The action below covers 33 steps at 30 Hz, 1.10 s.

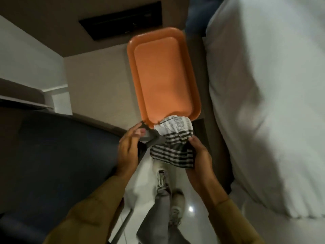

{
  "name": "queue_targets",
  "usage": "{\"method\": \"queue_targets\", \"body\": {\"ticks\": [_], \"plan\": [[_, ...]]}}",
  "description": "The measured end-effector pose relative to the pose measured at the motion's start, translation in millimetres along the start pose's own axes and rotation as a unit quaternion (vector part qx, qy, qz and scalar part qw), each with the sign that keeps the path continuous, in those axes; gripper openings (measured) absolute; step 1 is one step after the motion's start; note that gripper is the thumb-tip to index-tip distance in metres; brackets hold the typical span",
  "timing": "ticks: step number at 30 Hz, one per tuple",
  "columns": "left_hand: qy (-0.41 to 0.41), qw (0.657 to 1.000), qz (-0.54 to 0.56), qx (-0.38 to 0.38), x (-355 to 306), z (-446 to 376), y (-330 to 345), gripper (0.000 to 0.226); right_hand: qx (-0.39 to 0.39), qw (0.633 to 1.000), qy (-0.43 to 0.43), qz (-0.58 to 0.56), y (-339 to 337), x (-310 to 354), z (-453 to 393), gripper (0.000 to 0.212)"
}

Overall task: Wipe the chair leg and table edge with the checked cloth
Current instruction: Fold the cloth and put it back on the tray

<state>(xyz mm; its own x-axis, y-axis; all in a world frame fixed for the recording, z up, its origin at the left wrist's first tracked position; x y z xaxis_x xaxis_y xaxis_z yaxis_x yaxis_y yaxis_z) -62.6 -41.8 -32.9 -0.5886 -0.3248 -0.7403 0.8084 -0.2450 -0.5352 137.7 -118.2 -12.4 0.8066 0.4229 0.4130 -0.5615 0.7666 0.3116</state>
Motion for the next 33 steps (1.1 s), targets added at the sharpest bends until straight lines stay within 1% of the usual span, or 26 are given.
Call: {"method": "queue_targets", "body": {"ticks": [1, 2, 4, 5, 6, 7, 9, 10, 11, 13, 14, 16, 19, 21, 23, 24, 26, 28, 30, 33], "plan": [[-0.057, 0.996, 0.073, 0.009, -12.9, -2.5, 6.6, 0.045, 0.013, 1.000, 0.006, 0.004, 8.5, 11.8, 4.3, 0.036], [-0.107, 0.984, 0.139, 0.039, -25.9, -6.6, 12.9, 0.041, 0.028, 1.000, 0.003, 0.015, 18.0, 23.8, 6.6, 0.037], [-0.199, 0.942, 0.245, 0.117, -54.0, -13.2, 24.4, 0.044, 0.068, 0.997, -0.023, 0.037, 39.1, 44.4, 8.9, 0.037], [-0.231, 0.917, 0.291, 0.143, -64.8, -16.0, 26.5, 0.049, 0.083, 0.995, -0.042, 0.047, 49.6, 54.0, 7.4, 0.034], [-0.249, 0.901, 0.317, 0.159, -75.4, -17.9, 27.5, 0.052, 0.089, 0.992, -0.069, 0.062, 55.8, 62.7, 4.5, 0.028], [-0.255, 0.894, 0.323, 0.176, -83.8, -23.2, 26.4, 0.052, 0.093, 0.986, -0.106, 0.088, 62.2, 72.3, 0.5, 0.022], [-0.237, 0.894, 0.305, 0.228, -95.0, -36.6, 29.2, 0.059, 0.091, 0.961, -0.191, 0.176, 69.6, 91.4, -11.1, 0.015], [-0.208, 0.898, 0.301, 0.243, -98.4, -43.6, 31.6, 0.061, 0.093, 0.942, -0.228, 0.227, 71.9, 99.0, -17.7, 0.015], [-0.171, 0.908, 0.296, 0.242, -100.4, -50.1, 33.6, 0.060, 0.100, 0.920, -0.258, 0.278, 74.1, 104.6, -23.0, 0.019], [-0.130, 0.934, 0.271, 0.195, -101.1, -59.3, 38.0, 0.062, 0.099, 0.873, -0.303, 0.369, 76.2, 113.2, -35.8, 0.032], [-0.121, 0.946, 0.254, 0.160, -98.4, -61.4, 41.0, 0.068, 0.093, 0.856, -0.316, 0.399, 75.9, 115.6, -42.3, 0.038], [-0.113, 0.966, 0.206, 0.107, -94.3, -63.7, 48.2, 0.082, 0.083, 0.833, -0.318, 0.445, 74.6, 115.8, -53.8, 0.043], [-0.097, 0.985, 0.139, 0.039, -87.8, -68.6, 52.7, 0.091, 0.049, 0.818, -0.289, 0.495, 70.1, 110.4, -73.9, 0.039], [-0.046, 0.996, 0.083, 0.005, -89.9, -71.1, 54.6, 0.087, 0.048, 0.814, -0.278, 0.508, 70.6, 108.3, -82.9, 0.036], [0.025, 0.999, 0.014, -0.023, -89.1, -72.8, 58.1, 0.081, 0.055, 0.819, -0.288, 0.493, 73.9, 107.8, -90.9, 0.034], [0.051, 0.998, -0.006, -0.028, -87.7, -74.3, 60.2, 0.077, 0.059, 0.818, -0.297, 0.488, 75.2, 107.4, -96.4, 0.035], [0.063, 0.997, -0.042, -0.013, -79.9, -79.9, 65.6, 0.072, 0.063, 0.804, -0.302, 0.509, 76.2, 105.2, -111.2, 0.047], [0.055, 0.992, -0.114, 0.018, -69.2, -84.9, 70.9, 0.075, 0.055, 0.767, -0.278, 0.576, 73.7, 98.8, -127.4, 0.057], [0.050, 0.979, -0.195, 0.041, -59.7, -87.8, 74.8, 0.080, 0.042, 0.720, -0.242, 0.648, 69.9, 91.1, -136.3, 0.057], [0.055, 0.947, -0.312, 0.052, -58.8, -91.3, 77.9, 0.074, 0.050, 0.661, -0.216, 0.716, 68.1, 86.9, -139.5, 0.060]]}}
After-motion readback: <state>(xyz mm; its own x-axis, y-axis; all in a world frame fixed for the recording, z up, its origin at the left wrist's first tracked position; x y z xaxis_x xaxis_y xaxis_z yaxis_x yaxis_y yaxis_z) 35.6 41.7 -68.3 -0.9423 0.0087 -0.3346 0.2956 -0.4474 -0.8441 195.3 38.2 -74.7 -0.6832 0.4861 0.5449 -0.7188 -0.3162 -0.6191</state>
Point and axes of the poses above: each hand's wrist, its own z-axis away from the middle knuckle, its own y-axis out of the palm, x = y × z, the point moved 3 cm from there along -z, towards the middle knuckle, and after that the axes turned 9 degrees about -z, right-handed, at the moved point
